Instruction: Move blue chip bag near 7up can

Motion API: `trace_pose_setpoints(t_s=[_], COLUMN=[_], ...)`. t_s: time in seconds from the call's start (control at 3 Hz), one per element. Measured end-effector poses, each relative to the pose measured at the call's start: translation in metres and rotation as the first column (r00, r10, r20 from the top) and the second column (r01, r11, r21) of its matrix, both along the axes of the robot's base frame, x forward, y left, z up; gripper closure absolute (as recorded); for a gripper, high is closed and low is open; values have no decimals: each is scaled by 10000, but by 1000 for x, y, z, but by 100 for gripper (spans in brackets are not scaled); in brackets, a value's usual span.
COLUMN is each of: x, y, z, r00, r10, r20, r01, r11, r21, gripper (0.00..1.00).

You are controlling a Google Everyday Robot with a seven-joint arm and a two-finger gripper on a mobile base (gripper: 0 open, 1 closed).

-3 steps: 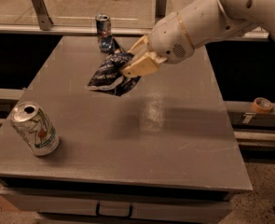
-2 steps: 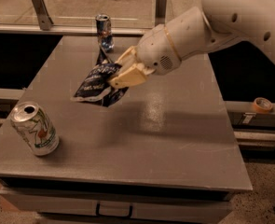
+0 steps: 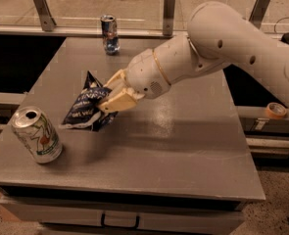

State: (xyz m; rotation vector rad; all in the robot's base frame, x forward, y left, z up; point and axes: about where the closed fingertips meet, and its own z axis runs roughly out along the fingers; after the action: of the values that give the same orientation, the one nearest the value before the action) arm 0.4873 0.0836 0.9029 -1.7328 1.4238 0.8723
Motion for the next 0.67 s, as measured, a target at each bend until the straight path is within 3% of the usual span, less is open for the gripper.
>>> trace_pose_setpoints(t_s=[0.67], x=[-1], y=[4], z=[-11], r00=[9997], r10=[236], r20=[9], r01=[-236], r11=[9997], r21=[57], gripper=[5])
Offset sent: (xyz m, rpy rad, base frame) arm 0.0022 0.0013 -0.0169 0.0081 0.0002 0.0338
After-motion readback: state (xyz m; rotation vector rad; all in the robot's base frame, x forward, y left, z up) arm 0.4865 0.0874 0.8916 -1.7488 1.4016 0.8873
